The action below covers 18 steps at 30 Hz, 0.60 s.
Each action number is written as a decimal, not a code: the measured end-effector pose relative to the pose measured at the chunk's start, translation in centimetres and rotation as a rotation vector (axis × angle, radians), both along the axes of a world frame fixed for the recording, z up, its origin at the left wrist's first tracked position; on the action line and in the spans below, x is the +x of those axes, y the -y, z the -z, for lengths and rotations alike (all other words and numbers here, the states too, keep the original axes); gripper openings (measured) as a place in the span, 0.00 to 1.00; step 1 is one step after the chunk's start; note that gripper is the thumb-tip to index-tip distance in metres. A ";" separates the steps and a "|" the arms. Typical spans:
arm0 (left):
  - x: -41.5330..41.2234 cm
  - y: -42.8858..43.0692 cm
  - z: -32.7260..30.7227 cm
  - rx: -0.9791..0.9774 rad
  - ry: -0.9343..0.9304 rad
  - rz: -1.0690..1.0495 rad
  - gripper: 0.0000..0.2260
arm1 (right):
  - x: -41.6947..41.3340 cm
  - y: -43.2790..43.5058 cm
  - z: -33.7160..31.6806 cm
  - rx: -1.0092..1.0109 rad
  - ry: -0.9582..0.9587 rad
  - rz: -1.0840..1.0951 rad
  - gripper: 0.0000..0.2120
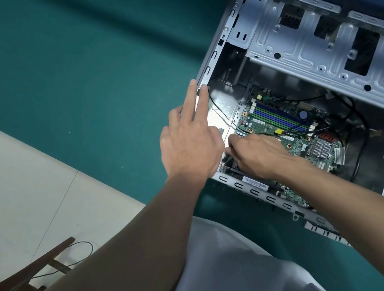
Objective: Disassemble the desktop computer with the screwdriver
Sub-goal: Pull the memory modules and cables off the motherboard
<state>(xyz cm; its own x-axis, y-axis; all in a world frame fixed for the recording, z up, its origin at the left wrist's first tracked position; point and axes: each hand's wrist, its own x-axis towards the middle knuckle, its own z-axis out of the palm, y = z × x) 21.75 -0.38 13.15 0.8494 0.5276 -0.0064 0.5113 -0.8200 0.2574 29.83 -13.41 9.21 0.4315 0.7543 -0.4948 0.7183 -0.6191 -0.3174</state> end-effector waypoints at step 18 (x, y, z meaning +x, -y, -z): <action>0.0 0.0 0.0 0.000 0.005 -0.005 0.30 | 0.0 -0.3 0.0 0.050 -0.086 0.128 0.06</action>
